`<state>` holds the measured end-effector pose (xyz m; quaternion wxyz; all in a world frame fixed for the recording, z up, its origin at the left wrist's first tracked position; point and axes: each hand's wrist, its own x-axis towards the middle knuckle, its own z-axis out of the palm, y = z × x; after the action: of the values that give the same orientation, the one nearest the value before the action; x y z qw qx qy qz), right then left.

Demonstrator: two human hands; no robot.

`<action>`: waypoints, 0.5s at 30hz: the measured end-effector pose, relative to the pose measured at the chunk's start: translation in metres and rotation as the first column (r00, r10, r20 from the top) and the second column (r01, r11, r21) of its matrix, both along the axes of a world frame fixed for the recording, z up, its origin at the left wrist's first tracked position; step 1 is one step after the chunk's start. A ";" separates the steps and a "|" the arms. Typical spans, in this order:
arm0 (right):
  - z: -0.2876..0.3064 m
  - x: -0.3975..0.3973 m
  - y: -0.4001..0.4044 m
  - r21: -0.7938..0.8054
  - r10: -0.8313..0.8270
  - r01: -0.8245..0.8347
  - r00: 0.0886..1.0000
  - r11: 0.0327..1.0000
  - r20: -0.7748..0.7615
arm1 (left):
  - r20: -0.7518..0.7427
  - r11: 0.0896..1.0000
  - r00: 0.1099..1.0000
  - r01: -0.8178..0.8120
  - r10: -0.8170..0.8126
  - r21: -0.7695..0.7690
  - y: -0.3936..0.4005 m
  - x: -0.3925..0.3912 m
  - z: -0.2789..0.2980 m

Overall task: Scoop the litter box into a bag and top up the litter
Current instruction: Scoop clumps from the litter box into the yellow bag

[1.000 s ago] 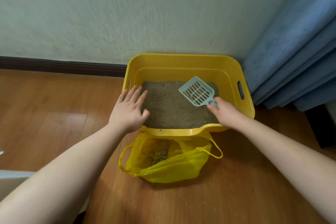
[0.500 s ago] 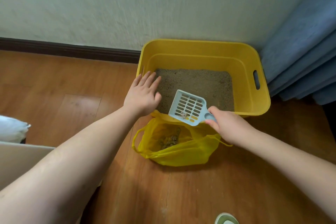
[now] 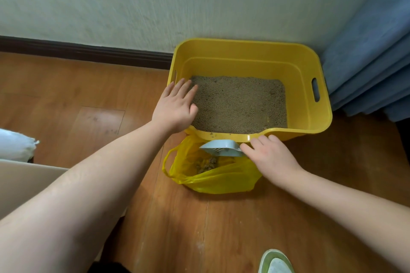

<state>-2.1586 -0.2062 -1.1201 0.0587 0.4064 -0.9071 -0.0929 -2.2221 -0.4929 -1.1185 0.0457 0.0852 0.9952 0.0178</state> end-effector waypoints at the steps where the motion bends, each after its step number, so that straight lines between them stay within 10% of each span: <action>1: 0.000 0.001 0.001 0.007 0.020 -0.020 1.000 1.000 -0.024 | 0.002 1.000 1.000 0.000 0.000 0.000 0.000 0.000 0.000; 15: 0.019 -0.010 0.010 -0.091 -0.104 0.103 0.995 0.990 -0.003 | -0.009 1.000 1.000 -0.007 0.007 0.012 0.000 0.000 -0.001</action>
<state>-2.1686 -0.1961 -1.1009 0.0757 0.3553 -0.9300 -0.0558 -2.2225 -0.4928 -1.1190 0.0406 0.0819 0.9955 0.0237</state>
